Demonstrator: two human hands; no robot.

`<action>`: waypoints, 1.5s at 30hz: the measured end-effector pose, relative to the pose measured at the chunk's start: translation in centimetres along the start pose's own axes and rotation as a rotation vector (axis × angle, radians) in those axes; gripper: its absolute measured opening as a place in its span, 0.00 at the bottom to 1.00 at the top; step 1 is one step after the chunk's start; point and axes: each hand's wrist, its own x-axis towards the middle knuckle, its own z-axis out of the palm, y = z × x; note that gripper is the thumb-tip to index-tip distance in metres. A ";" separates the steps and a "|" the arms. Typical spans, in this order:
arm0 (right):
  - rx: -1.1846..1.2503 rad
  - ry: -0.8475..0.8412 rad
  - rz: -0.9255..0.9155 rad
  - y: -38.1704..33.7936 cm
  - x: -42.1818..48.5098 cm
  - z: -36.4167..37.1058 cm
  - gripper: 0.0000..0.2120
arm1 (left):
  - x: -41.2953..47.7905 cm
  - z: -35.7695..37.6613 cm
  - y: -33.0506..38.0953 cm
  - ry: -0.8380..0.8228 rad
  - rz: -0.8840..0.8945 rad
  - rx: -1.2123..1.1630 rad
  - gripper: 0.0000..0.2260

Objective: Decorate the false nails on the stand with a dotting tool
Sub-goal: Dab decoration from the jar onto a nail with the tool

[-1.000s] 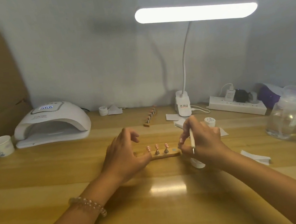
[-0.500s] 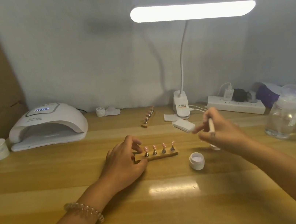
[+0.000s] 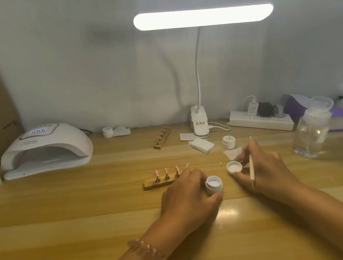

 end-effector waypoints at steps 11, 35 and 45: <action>-0.134 -0.077 -0.413 -2.3 -1.7 -2.0 0.24 | -0.2 0.5 -0.1 0.045 0.044 -0.242 0.14; 0.656 -0.208 -0.059 -3.2 -2.4 -1.9 0.15 | 0.6 0.4 -1.4 -0.165 0.151 -0.644 0.12; 0.487 -0.177 -0.086 -2.1 -2.2 -1.0 0.14 | 0.4 0.5 -0.9 -0.065 0.200 -0.468 0.12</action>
